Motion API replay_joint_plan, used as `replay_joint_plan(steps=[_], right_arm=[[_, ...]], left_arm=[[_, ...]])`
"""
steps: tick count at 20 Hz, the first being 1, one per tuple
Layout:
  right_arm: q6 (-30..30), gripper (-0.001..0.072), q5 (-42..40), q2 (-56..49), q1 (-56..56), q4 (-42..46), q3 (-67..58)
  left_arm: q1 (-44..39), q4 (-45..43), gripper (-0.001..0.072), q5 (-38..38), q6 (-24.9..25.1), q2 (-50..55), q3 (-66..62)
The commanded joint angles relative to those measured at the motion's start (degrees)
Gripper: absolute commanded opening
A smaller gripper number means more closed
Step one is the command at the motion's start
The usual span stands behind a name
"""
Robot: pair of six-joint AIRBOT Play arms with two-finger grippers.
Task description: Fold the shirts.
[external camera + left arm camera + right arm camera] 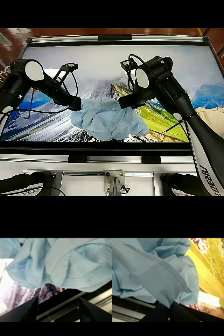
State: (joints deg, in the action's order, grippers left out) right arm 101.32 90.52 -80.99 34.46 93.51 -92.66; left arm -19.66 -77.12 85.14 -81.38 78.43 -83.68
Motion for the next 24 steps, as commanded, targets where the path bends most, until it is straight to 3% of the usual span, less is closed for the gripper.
replay_joint_plan(steps=[1, 4, 7, 11, 12, 14, 18, 21, 24], right_arm=[[-0.02, 0.0079, -0.37, -0.09, 0.07, -2.40, 0.00], [-0.02, 0.0079, -0.44, -0.09, 0.07, -2.99, 0.00], [-0.02, 0.0079, -0.59, -0.09, 0.07, -2.99, 0.00], [-0.02, 0.0079, -0.50, -0.09, 0.07, -3.04, 0.00], [-0.02, 0.0079, -0.39, -0.09, 0.07, -3.02, 0.00], [-0.04, 0.0079, -0.26, -0.09, 0.07, -2.99, 0.00], [-0.09, 0.0079, 1.27, -0.07, 0.07, 0.35, -0.02], [-0.09, 0.0080, 4.37, 1.14, 0.07, 5.81, -1.33], [-0.09, 0.0079, 3.15, 4.48, 0.07, 5.97, -6.23]], left_arm=[[1.57, 0.92, 0.0589, -7.89, 0.76, 0.22, 8.26], [2.01, 2.45, 0.0583, -17.25, 0.76, 0.79, 17.40], [1.64, 10.97, 0.0583, -25.40, 3.82, 2.64, 20.94], [0.94, 15.54, 0.0580, -27.50, 6.32, 7.50, 20.96], [0.96, 15.52, 0.0499, -26.86, 6.29, 8.66, 20.96], [1.31, 15.41, 0.0051, -25.33, 6.45, 9.40, 20.90], [3.41, 15.26, 0.0054, -20.83, 8.07, 4.74, 17.00], [5.42, 12.09, 0.0053, -14.95, 8.90, -3.10, 9.75], [6.84, 11.17, 0.0053, -12.04, 8.70, -12.15, -0.48]])
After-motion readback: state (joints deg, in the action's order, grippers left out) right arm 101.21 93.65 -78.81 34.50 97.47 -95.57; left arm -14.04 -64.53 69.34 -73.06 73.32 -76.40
